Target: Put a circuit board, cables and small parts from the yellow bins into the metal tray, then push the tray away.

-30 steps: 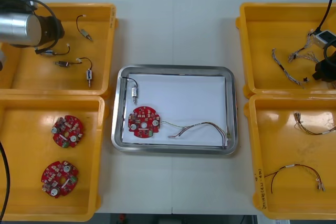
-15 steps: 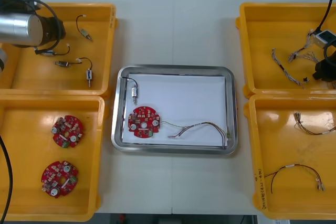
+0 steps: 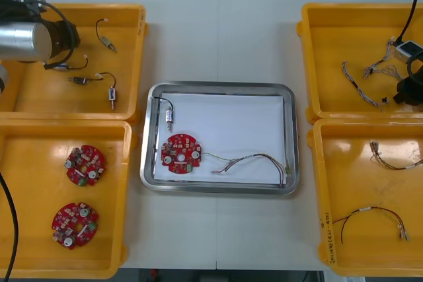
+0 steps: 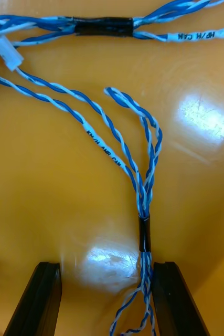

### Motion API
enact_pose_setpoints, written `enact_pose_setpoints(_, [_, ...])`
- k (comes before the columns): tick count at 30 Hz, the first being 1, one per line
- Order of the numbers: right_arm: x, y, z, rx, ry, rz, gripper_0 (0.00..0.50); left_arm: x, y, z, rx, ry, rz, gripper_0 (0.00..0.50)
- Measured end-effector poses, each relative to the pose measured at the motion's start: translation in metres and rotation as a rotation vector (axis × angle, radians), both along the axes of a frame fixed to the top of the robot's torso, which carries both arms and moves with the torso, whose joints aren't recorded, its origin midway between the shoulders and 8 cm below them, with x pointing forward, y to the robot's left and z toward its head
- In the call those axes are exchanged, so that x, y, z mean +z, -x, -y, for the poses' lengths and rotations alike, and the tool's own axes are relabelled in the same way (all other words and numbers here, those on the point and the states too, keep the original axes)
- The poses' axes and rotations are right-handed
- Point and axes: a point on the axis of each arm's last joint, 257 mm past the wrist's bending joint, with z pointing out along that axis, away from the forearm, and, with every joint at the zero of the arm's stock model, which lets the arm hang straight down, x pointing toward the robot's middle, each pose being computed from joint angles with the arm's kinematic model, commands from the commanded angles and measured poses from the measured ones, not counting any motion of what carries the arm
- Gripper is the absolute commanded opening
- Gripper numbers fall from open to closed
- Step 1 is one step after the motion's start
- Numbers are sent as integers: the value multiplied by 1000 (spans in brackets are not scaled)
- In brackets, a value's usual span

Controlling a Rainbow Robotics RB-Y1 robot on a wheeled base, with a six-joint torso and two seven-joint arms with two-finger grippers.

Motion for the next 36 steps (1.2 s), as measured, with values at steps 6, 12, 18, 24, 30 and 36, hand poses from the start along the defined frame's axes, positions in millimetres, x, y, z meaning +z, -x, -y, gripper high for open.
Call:
enact_pose_setpoints(6, [8, 3, -4, 7, 7, -32, 500, -3, 9, 11, -15, 8, -90, 0])
enact_pose_setpoints(12, [10, 1, -4, 8, 7, -30, 500, 3, 16, 24, -35, 22, -139, 0])
enact_pose_setpoints(18, [10, 1, -2, 6, 15, -30, 500, 15, 24, 28, -53, 21, -179, 1])
enact_pose_setpoints(24, [10, 2, -1, 4, 21, -31, 500, 32, 41, 26, -85, -20, -244, 0])
enact_pose_setpoints(30, [11, 1, 0, 4, 23, -27, 500, 51, 56, 25, -93, -33, -283, 0])
enact_pose_setpoints(36, [15, -1, -1, 6, 25, -26, 500, 66, 72, 28, -106, -57, -329, 0])
